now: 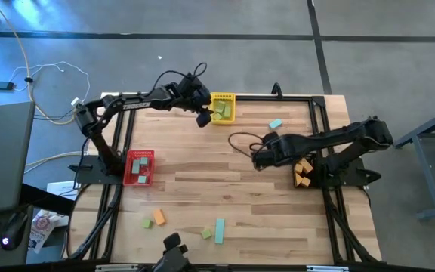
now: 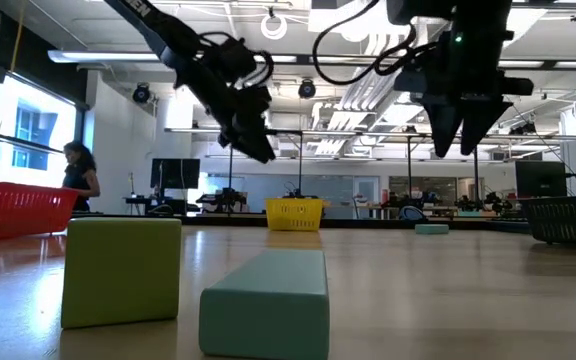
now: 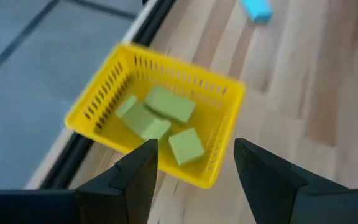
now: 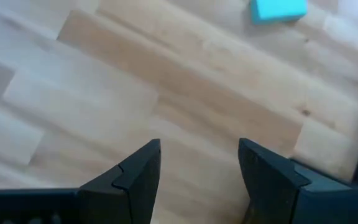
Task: Sort & place blocks by color
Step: Put the blue block into the red bin
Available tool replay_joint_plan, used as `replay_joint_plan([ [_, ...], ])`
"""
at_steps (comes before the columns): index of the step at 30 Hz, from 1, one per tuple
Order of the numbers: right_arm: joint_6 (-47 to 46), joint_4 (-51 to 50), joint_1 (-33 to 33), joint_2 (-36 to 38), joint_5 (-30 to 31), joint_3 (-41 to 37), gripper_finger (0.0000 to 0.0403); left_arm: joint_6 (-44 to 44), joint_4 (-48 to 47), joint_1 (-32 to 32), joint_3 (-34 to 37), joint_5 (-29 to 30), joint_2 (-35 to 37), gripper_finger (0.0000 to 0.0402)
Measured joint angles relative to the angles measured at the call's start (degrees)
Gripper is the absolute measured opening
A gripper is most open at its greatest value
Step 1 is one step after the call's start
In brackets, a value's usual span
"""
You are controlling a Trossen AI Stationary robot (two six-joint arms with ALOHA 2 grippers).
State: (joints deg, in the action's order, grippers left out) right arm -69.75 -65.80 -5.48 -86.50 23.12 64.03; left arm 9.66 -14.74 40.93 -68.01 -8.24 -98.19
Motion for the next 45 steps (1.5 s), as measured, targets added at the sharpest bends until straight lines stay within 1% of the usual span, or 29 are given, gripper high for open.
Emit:
replay_joint_plan([
  [4,6.59,1.84,4.68,0.00,0.23,0.00,0.0201,0.05,-2.21,-0.93,0.00,-0.48,5.09,0.0196],
  [8,14.91,4.32,9.49,0.00,-2.41,0.00,0.0201,1.06,-5.42,-2.38,-0.01,-0.40,10.75,0.0196],
  [12,22.16,6.36,14.28,0.00,-4.37,0.00,0.0201,1.02,-11.18,-4.00,0.00,-0.21,15.94,0.0196],
  [16,29.48,7.59,18.59,0.00,-5.33,0.00,0.0201,-0.47,-17.05,-6.13,0.02,-0.06,19.50,0.0195],
  [19,35.54,8.07,21.36,0.00,-5.45,0.00,0.0201,-0.47,-19.22,-8.01,1.49,-0.06,21.43,0.0195],
  [23,45.56,9.54,24.74,0.00,-5.54,0.00,0.0201,-1.89,-22.99,-10.17,4.18,-0.04,22.56,0.0195],
  [28,59.97,11.44,28.58,0.00,-5.66,0.00,0.0201,-4.69,-24.55,-13.68,7.72,-0.07,22.64,0.0195],
  [33,74.99,11.76,31.08,0.00,-6.11,0.00,0.0201,-7.39,-24.71,-17.95,10.27,-0.05,22.64,0.0195],
  [40,96.94,13.82,33.24,0.00,-5.28,0.00,0.0201,-9.50,-24.48,-23.15,11.10,-0.02,22.64,0.0195],
  [45,112.68,14.47,35.18,0.00,-5.22,0.00,0.0201,-10.47,-24.46,-25.45,11.10,-0.03,22.64,0.0195],
])
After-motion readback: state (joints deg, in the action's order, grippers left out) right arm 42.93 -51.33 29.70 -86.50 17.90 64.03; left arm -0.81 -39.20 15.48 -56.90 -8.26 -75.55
